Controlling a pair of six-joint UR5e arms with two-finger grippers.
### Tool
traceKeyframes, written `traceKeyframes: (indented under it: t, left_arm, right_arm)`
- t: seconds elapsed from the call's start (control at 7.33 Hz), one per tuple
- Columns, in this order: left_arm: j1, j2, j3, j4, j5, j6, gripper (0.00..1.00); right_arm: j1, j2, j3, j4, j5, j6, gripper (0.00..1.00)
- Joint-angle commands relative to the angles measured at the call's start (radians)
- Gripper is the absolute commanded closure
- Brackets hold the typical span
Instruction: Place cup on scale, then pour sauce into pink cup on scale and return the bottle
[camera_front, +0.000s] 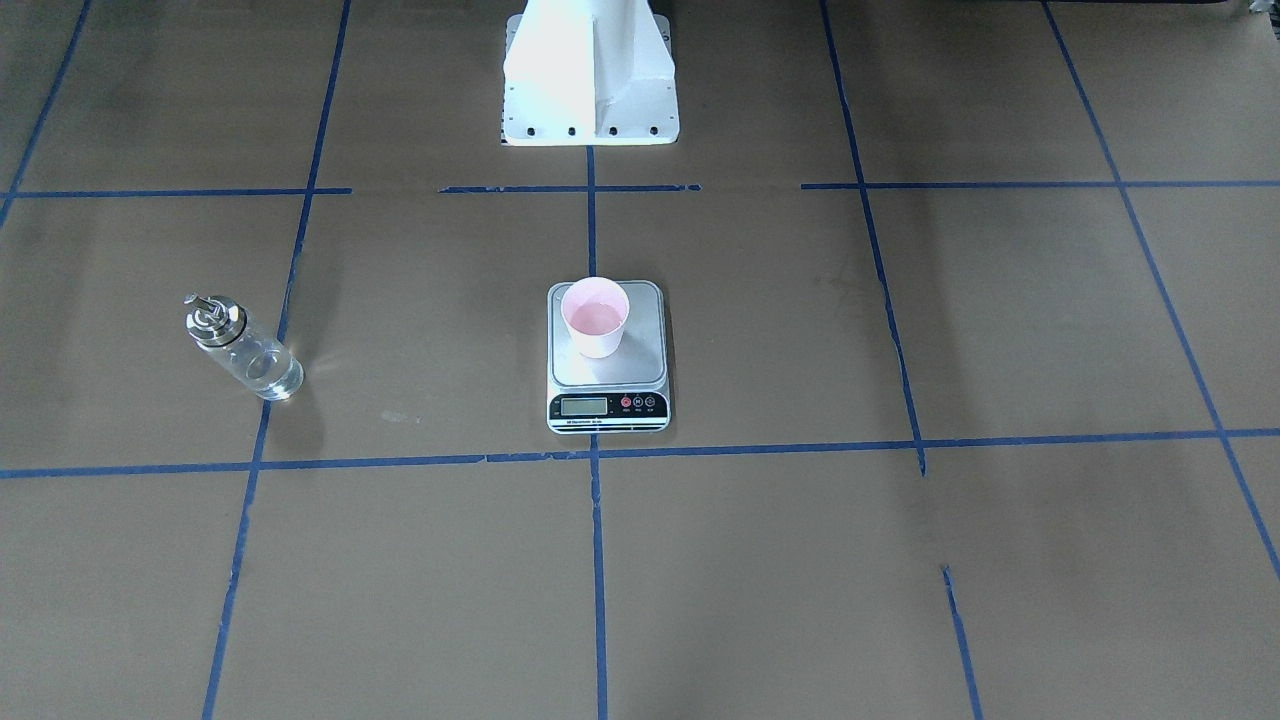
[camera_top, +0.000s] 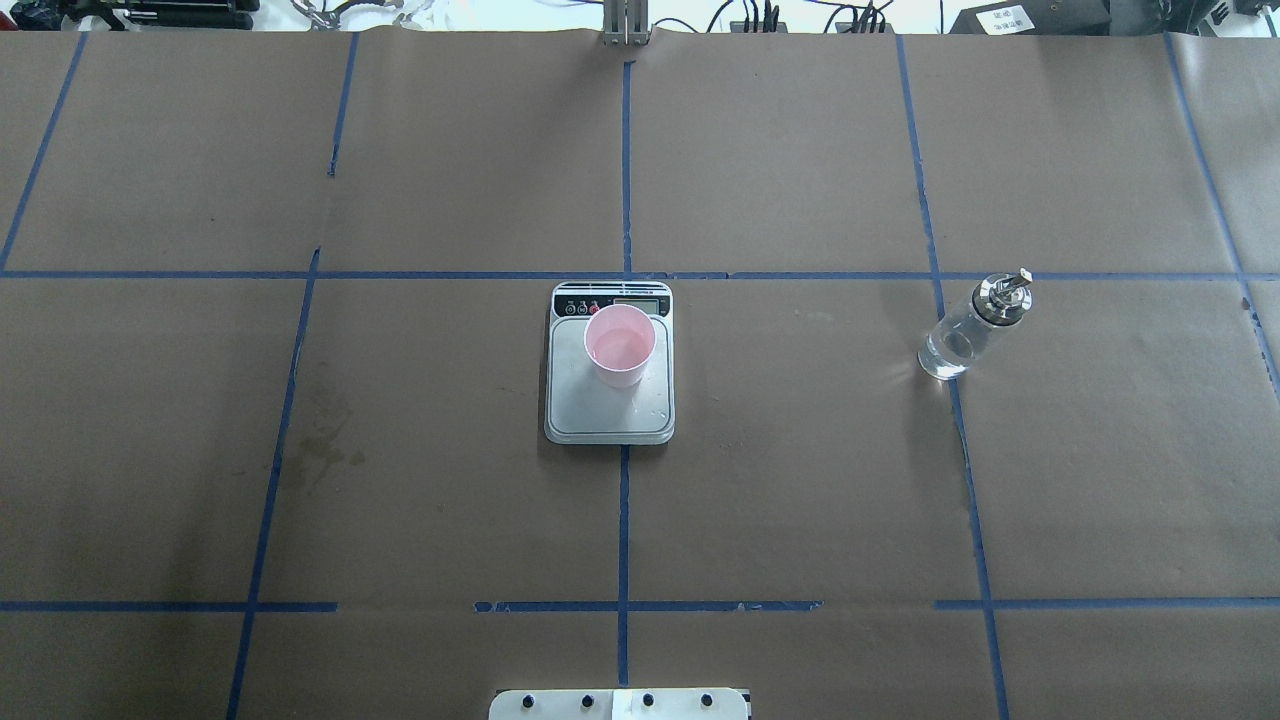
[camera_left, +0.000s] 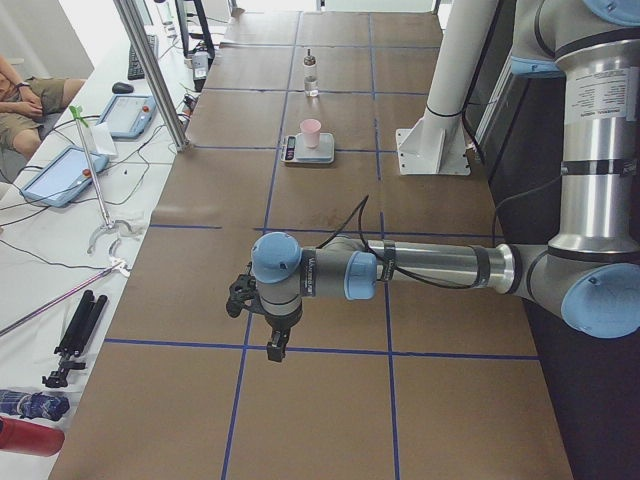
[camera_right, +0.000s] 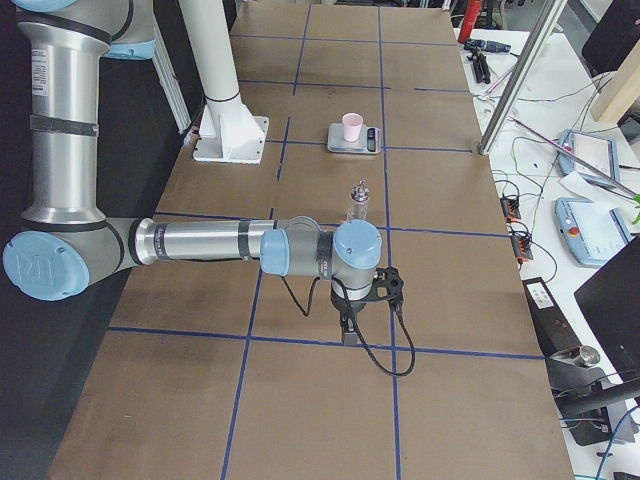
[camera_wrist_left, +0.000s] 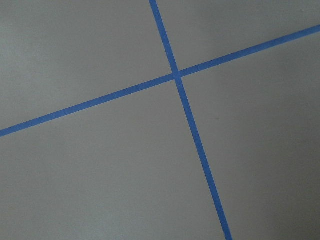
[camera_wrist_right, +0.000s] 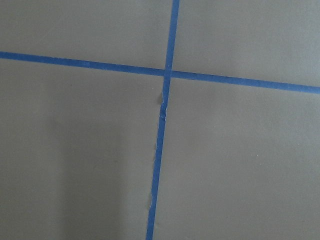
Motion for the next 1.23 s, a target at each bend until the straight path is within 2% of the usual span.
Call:
traceKeyframes:
  t: [0.0, 1.09]
  left_arm:
    - [-0.006, 0.001, -0.012, -0.001, -0.004, -0.046, 0.00]
    - [-0.039, -0.001, -0.012, -0.012, -0.005, -0.051, 0.00]
  right_arm:
    - [0.000, -0.001, 0.000, 0.000, -0.001, 0.001, 0.00]
    - [0.000, 0.001, 0.000, 0.000, -0.001, -0.001, 0.00]
